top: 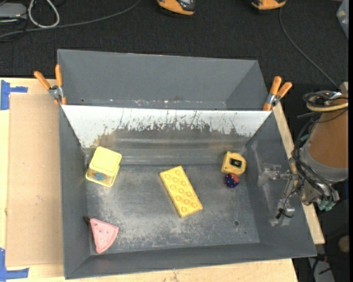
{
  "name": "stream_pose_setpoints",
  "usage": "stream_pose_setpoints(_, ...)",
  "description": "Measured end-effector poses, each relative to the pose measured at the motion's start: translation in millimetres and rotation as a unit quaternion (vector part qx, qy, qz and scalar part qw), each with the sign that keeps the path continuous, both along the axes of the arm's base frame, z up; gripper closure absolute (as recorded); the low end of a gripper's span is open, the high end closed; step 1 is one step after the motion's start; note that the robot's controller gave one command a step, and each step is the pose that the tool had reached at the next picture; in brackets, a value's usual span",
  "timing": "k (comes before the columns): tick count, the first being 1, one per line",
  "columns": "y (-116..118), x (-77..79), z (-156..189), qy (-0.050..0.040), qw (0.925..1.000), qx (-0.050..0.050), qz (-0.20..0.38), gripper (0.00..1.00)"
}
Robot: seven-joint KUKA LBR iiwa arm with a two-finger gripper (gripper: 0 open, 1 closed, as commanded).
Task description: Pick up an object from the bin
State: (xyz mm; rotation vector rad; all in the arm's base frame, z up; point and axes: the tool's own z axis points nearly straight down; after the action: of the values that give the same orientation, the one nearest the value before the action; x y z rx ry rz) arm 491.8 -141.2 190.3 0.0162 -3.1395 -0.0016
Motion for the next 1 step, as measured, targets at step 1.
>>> stream_pose_setpoints(1, 0.0, 0.0, 0.0, 0.0000, 1.0000, 0.000, 0.000, 0.00)
